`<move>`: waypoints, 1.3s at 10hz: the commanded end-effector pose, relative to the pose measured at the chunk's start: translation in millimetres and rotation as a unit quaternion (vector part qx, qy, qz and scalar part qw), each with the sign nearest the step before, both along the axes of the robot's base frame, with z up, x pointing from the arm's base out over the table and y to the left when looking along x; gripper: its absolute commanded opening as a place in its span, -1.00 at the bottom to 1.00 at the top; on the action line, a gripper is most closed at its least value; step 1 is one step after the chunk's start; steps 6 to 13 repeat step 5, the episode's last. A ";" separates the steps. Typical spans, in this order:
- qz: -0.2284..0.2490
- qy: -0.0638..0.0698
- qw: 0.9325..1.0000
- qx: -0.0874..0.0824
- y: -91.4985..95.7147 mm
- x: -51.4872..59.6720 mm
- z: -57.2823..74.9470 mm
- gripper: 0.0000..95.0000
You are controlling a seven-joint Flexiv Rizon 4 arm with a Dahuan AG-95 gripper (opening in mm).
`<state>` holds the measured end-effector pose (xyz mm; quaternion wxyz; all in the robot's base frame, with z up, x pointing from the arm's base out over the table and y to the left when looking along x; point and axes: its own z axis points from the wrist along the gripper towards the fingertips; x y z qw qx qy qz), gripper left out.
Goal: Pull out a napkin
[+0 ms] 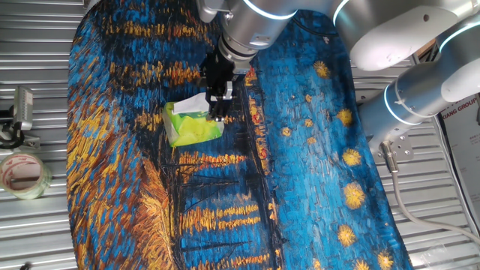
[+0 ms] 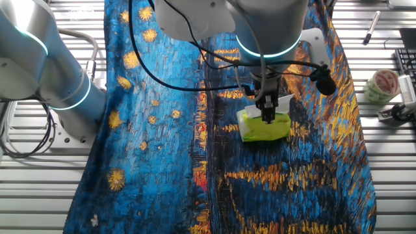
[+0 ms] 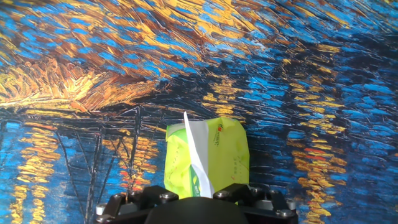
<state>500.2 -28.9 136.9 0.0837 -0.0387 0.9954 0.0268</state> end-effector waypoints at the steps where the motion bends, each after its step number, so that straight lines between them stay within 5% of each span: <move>1: 0.002 0.001 1.000 0.003 -0.1 -0.3 -0.1 0.60; 13: 0.007 0.004 1.000 0.002 0.2 -1.6 -0.6 0.60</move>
